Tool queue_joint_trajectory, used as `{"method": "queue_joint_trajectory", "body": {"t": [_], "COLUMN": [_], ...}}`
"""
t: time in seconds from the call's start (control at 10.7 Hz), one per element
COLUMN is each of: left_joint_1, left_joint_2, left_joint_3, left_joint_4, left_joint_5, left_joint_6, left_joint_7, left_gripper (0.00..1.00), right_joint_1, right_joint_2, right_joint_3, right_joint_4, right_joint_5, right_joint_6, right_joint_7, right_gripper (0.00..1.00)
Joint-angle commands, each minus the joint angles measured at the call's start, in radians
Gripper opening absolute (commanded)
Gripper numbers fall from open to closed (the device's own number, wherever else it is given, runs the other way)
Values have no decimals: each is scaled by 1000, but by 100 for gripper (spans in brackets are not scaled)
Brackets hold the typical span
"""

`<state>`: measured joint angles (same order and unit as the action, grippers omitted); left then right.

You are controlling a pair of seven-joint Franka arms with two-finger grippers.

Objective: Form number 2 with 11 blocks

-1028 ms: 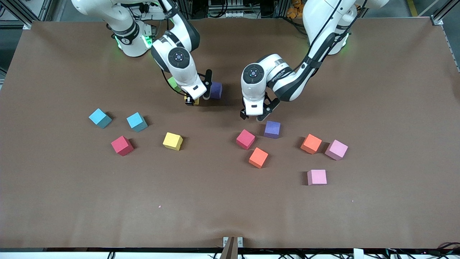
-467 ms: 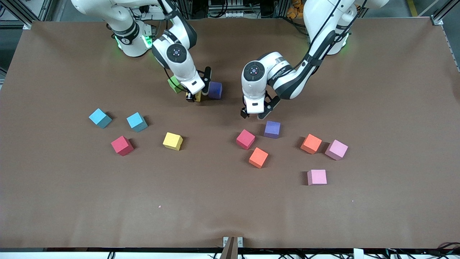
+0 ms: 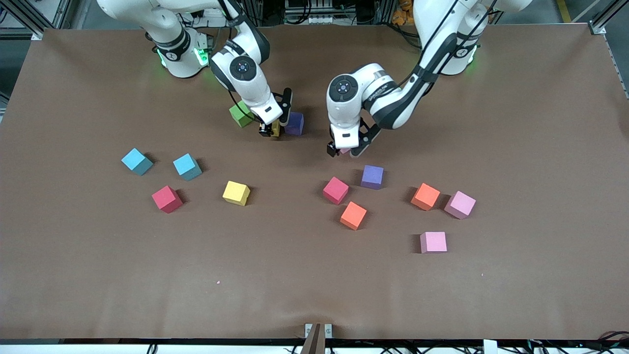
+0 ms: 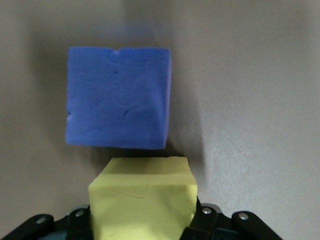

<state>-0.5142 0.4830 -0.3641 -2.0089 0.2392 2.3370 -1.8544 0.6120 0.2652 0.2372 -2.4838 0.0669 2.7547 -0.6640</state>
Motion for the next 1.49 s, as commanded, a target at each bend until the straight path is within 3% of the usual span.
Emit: {"method": "queue_joint_trajectory", "body": {"t": [0.0,0.28,0.47,0.56,0.65,0.75,1.03,1.12,1.21,1.4], "left_joint_1": [6,16,19,25,25,25,28,37,49,60], "left_joint_2": [-6,-11,-11,-15,-14,-14,-15,-18,-27,-46], "left_joint_3": [-1,-1,-1,-1,-1,-1,-1,-2,-3,-3], "left_joint_4": [-42,-54,-94,-125,-129,-137,-143,-140,-140,-134], "left_joint_5": [17,17,34,63,69,71,71,71,63,43], "left_joint_6": [28,51,170,221,223,223,217,217,213,199], "left_joint_7": [-23,-23,-22,-22,-22,-14,-6,-15,-22,-75], "left_gripper": [100,100,100,100,100,100,97,27,2,2], "right_joint_1": [-21,-11,-9,-11,-11,-11,-21,-24,-37,-75], "right_joint_2": [3,31,32,32,32,32,22,9,-12,-87], "right_joint_3": [40,48,56,57,57,57,76,79,89,106], "right_joint_4": [-15,-15,-15,-14,-12,-14,-12,-12,-14,-9], "right_joint_5": [24,24,24,24,24,24,24,24,24,24], "right_joint_6": [28,69,74,74,72,72,43,19,1,-128], "right_joint_7": [18,33,37,37,37,37,60,60,60,57], "right_gripper": [31,31,32,37,63,100,100,100,100,100]}}
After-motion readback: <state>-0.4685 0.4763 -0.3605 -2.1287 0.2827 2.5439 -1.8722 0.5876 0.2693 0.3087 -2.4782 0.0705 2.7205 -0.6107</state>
